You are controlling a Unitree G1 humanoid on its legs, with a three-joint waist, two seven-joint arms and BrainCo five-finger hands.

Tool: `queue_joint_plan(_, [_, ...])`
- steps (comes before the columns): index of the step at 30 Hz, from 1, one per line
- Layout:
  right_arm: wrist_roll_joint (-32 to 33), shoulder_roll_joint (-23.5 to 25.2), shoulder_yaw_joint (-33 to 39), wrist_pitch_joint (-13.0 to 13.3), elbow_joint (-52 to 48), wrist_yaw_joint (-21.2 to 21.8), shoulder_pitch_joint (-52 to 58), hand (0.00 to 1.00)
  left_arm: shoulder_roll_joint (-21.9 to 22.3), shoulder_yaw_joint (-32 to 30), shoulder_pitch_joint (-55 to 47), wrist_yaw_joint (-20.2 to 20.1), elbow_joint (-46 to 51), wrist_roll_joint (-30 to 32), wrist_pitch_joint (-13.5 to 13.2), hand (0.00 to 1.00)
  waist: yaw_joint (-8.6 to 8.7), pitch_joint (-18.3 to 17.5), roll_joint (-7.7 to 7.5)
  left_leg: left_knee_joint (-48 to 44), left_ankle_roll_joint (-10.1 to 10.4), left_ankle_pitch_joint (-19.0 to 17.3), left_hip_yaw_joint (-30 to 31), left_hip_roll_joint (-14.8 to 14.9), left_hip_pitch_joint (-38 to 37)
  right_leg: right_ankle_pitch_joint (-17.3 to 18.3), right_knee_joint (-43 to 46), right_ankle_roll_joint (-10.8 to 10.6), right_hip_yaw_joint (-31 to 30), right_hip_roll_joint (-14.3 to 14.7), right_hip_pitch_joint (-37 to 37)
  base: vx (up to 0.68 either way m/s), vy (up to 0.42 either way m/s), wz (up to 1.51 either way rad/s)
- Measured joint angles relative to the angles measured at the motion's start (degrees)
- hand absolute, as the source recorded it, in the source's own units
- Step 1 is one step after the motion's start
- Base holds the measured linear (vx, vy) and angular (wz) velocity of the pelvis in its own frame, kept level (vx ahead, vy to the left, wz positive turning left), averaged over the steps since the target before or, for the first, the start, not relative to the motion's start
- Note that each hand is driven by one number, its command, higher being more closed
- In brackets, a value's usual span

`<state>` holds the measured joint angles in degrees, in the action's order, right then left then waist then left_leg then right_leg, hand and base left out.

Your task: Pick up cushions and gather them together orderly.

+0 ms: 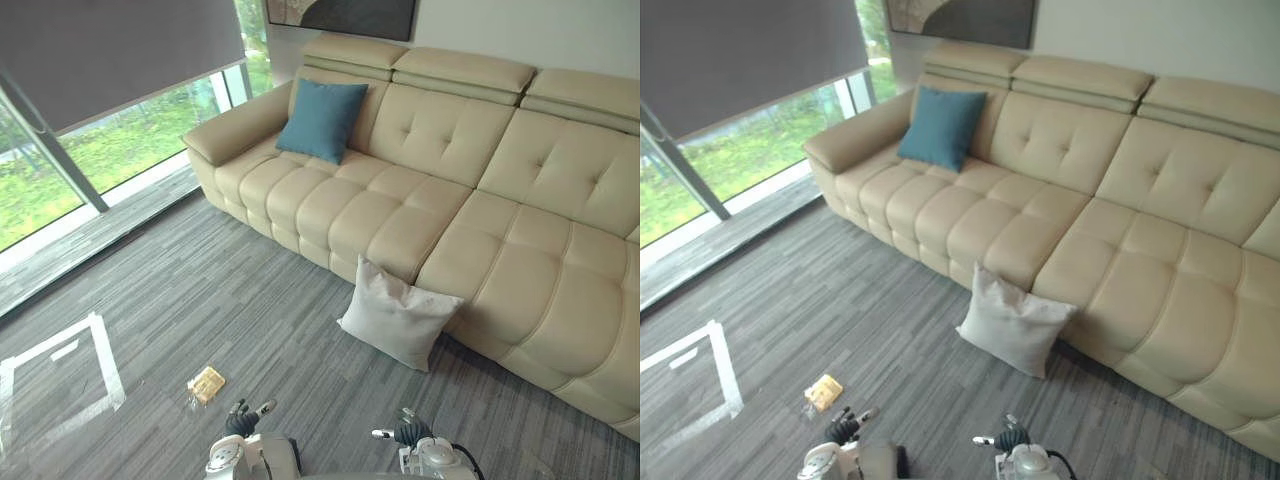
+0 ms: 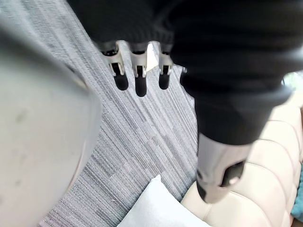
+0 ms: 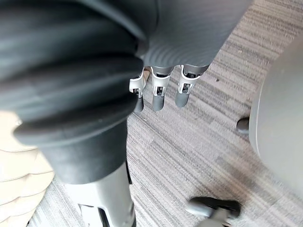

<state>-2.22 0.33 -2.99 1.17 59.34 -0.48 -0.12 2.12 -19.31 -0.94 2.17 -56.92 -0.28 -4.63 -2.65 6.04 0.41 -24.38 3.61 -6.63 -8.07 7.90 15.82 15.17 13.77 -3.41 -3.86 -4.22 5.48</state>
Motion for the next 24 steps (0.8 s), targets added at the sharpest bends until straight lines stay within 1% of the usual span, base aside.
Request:
queue_joint_plan(1, [0.0,1.83,-0.05,-0.09,0.08,0.48,0.3,0.0,-0.74,-0.04,1.07,0.11,-1.13,0.04,0.44,0.0,-2.1,-0.71,-0.96,1.53,-0.4,-4.47,-6.68,1.1,-3.34,-3.97,5.69,-0.7,-5.37,-0.76,-4.19,0.6,0.582,-1.89])
queue_joint_plan(2, [-0.01,2.06,-0.71,0.05,-0.51,0.45,0.06,0.0,-0.77,0.05,0.52,0.11,-1.18,0.09,0.52,0.0,-2.37,-0.7,-0.91,4.36,-1.55,-4.29,-10.6,0.52,-7.3,-5.22,13.9,-1.72,-5.23,-1.87,-8.16,0.47,0.466,-2.07])
queue_joint_plan(3, [-0.01,1.97,-0.69,0.33,-0.95,0.42,0.24,0.0,-0.52,0.6,0.48,0.08,-1.75,0.1,0.53,0.0,-1.53,-1.11,-1.27,5.26,-2.52,-4.59,-13.45,0.16,-9.7,-6.01,19.0,-2.31,-3.32,-2.7,-10.05,0.26,0.212,-1.0])
queue_joint_plan(4, [0.0,1.97,-0.6,0.41,-0.89,0.41,0.42,0.0,-0.47,1.4,0.23,0.04,-2.43,0.11,0.46,0.0,-0.61,-1.64,-0.89,5.35,-2.92,-4.8,-14.36,0.02,-10.44,-6.38,20.52,-2.05,-1.91,-2.85,-10.74,0.28,0.139,-0.5])
queue_joint_plan(5, [-0.02,1.9,0.11,0.56,-0.76,0.45,0.8,0.0,-0.5,2.51,0.51,0.05,-3.06,0.13,0.45,0.0,-0.14,-1.74,-0.87,7.18,-3.17,-5.34,-15.1,-0.02,-12.82,-6.99,21.24,-1.03,3.6,-4.3,-11.68,0.25,0.081,-0.41])
queue_joint_plan(6, [-0.02,1.8,0.42,0.62,-0.43,0.45,0.69,0.0,-0.44,2.45,0.8,0.07,-3.48,0.13,0.43,0.0,-0.51,-1.67,-0.78,8.89,-3.1,-5.48,-15.5,-0.1,-14.51,-6.62,21.89,-0.6,6.3,-5.0,-11.85,0.24,0.064,-0.89])
queue_joint_plan(7, [-0.11,1.57,0.64,0.58,0.61,0.43,0.19,0.0,-0.71,2.34,1.12,0.12,-3.94,0.13,0.44,0.0,-1.17,-1.56,-0.34,13.39,-2.69,-5.81,-16.95,-0.58,-18.72,-4.07,22.88,0.46,11.8,-5.94,-13.6,0.21,0.051,-0.94])
queue_joint_plan(8, [-0.12,1.11,0.65,0.64,0.51,0.36,-0.18,0.0,-1.13,3.13,0.37,0.1,-5.32,0.14,0.42,0.0,-0.36,-1.61,0.39,15.52,-2.46,-5.68,-17.2,-0.21,-20.85,-2.84,20.66,1.25,16.19,-5.53,-14.89,0.25,0.015,-0.83])
queue_joint_plan(9, [-0.14,0.65,0.76,0.95,0.33,0.31,-0.5,0.0,-1.81,4.97,0.32,0.07,-6.33,0.15,0.42,0.0,0.59,-1.51,0.27,16.67,-2.03,-5.63,-17.59,-0.17,-22.21,-2.81,17.97,1.21,18.53,-5.17,-16.17,0.17,-0.015,-0.29])
queue_joint_plan(10, [-0.12,0.41,1.02,1.07,0.31,0.28,-0.69,0.0,-2.2,5.93,0.39,0.02,-6.74,0.15,0.41,0.0,1.05,-1.41,0.07,16.96,-1.61,-5.61,-17.77,-0.17,-22.71,-2.96,16.5,1.29,18.98,-4.82,-17.03,0.27,-0.113,-0.01])
queue_joint_plan(11, [-0.09,-0.39,1.51,1.06,0.37,0.28,-1.32,0.0,-3.02,7.54,0.8,-0.04,-7.32,0.16,0.47,0.0,2.0,-1.03,-0.47,17.29,-0.28,-5.4,-18.41,-0.17,-24.32,-5.28,11.75,2.07,19.08,-3.71,-18.98,0.33,-0.137,0.16])
queue_joint_plan(12, [-0.08,-0.74,2.17,1.07,0.37,0.15,-1.07,0.0,-3.6,7.91,0.46,-0.04,-7.45,0.16,0.45,0.0,2.15,-1.07,-1.67,17.33,1.03,-5.82,-17.66,-1.85,-25.97,-12.19,4.67,2.36,18.53,-2.78,-19.02,0.33,-0.137,0.18])
queue_joint_plan(13, [-0.06,-0.72,2.3,1.06,0.55,-0.02,-0.84,0.0,-4.11,7.95,0.37,-0.05,-7.12,0.16,0.38,0.0,2.18,-0.79,-2.78,17.41,1.22,-5.93,-16.52,-3.0,-26.56,-16.34,2.21,4.37,17.52,-2.75,-18.9,0.3,-0.117,-0.11])
queue_joint_plan(14, [-0.01,-1.86,2.31,1.05,0.77,-0.05,-1.4,0.0,-3.3,7.86,0.51,0.06,-7.34,0.17,0.25,0.0,1.38,-0.36,-1.48,17.71,1.86,-6.35,-13.34,-1.63,-28.03,-15.19,4.15,5.19,17.15,-1.47,-18.23,0.26,-0.131,-0.32])
queue_joint_plan(15, [-0.02,-3.07,2.48,1.09,0.7,-0.19,-1.17,0.0,-2.21,7.17,0.3,-0.03,-7.5,0.2,0.36,0.0,1.39,-0.95,0.55,17.12,2.37,-5.97,-11.15,-0.54,-27.89,-13.54,3.75,5.32,17.12,-0.55,-17.81,0.43,-0.24,-0.36])
queue_joint_plan(16, [0.09,-3.88,3.03,1.05,0.59,-0.21,-1.35,0.0,-1.26,6.87,0.32,0.06,-7.47,0.22,0.34,0.0,1.93,-0.61,1.56,16.8,2.39,-5.96,-10.17,0.06,-28.06,-11.54,4.05,5.32,17.61,0.02,-17.77,0.32,-0.194,-0.04])
queue_joint_plan(17, [0.08,-3.94,3.11,1.06,0.59,-0.27,-1.51,0.0,-1.11,6.87,0.34,0.02,-7.48,0.25,0.35,0.0,2.26,-0.68,1.78,16.01,2.49,-5.89,-9.91,0.31,-27.74,-10.59,4.02,5.38,17.91,0.05,-17.63,0.31,-0.211,0.21])
queue_joint_plan(18, [0.07,-3.77,3.53,1.03,0.74,-0.48,-1.5,0.0,-1.01,6.71,0.47,-0.04,-6.97,0.26,0.37,0.0,2.51,-0.61,1.72,10.48,2.54,-5.87,-8.45,1.28,-25.74,-8.78,4.24,4.92,18.3,0.11,-16.65,0.18,-0.148,0.31])
queue_joint_plan(19, [0.07,-3.66,3.7,1.03,0.77,-0.53,-1.22,0.0,-0.97,6.47,0.5,-0.06,-6.27,0.26,0.31,0.0,2.49,-0.12,0.95,3.98,2.56,-5.88,-7.29,2.25,-23.46,-8.03,4.12,4.89,18.62,0.08,-15.43,0.27,-0.192,0.33])
queue_joint_plan(20, [0.07,-3.7,4.23,1.04,0.77,-0.64,-0.87,0.0,-0.49,4.92,0.54,-0.05,-5.13,0.26,0.29,0.0,2.11,-0.05,0.91,-5.73,3.3,-5.39,-5.26,4.22,-19.52,-7.31,3.97,5.72,19.19,0.48,-13.4,0.17,-0.112,0.18])
queue_joint_plan(21, [0.08,-3.74,4.48,1.03,0.86,-0.68,-0.81,0.0,-0.41,4.48,0.47,-0.03,-4.7,0.26,0.3,0.0,1.98,-0.14,1.04,-8.98,3.43,-5.23,-4.95,5.05,-18.46,-7.02,3.98,5.9,19.25,0.75,-12.81,0.28,-0.071,0.02])
queue_joint_plan(22, [0.08,-3.86,4.78,0.89,1.54,-0.85,-0.88,0.0,-0.11,3.49,0.07,0.0,-4.21,0.26,0.27,0.0,1.73,-0.21,1.42,-16.14,3.48,-5.21,-4.38,7.26,-16.2,-5.95,3.97,6.19,19.29,1.52,-10.88,0.19,0.001,-0.17])
queue_joint_plan(23, [0.08,-3.75,5.0,0.92,2.34,-0.88,-0.9,0.0,0.03,3.21,0.13,0.0,-3.95,0.25,0.27,0.0,1.7,-0.19,1.25,-17.9,3.19,-6.2,-4.75,7.69,-15.0,-5.72,3.35,6.26,19.12,1.58,-9.45,0.28,0.015,-0.22])
queue_joint_plan(24, [0.1,-3.75,5.17,0.9,2.52,-0.9,-0.89,0.0,0.1,3.09,0.21,0.0,-3.78,0.23,0.29,0.0,1.8,-0.26,1.08,-17.0,2.98,-7.12,-5.19,7.66,-13.9,-5.85,2.33,6.07,18.83,1.53,-8.73,0.22,0.049,-0.28])
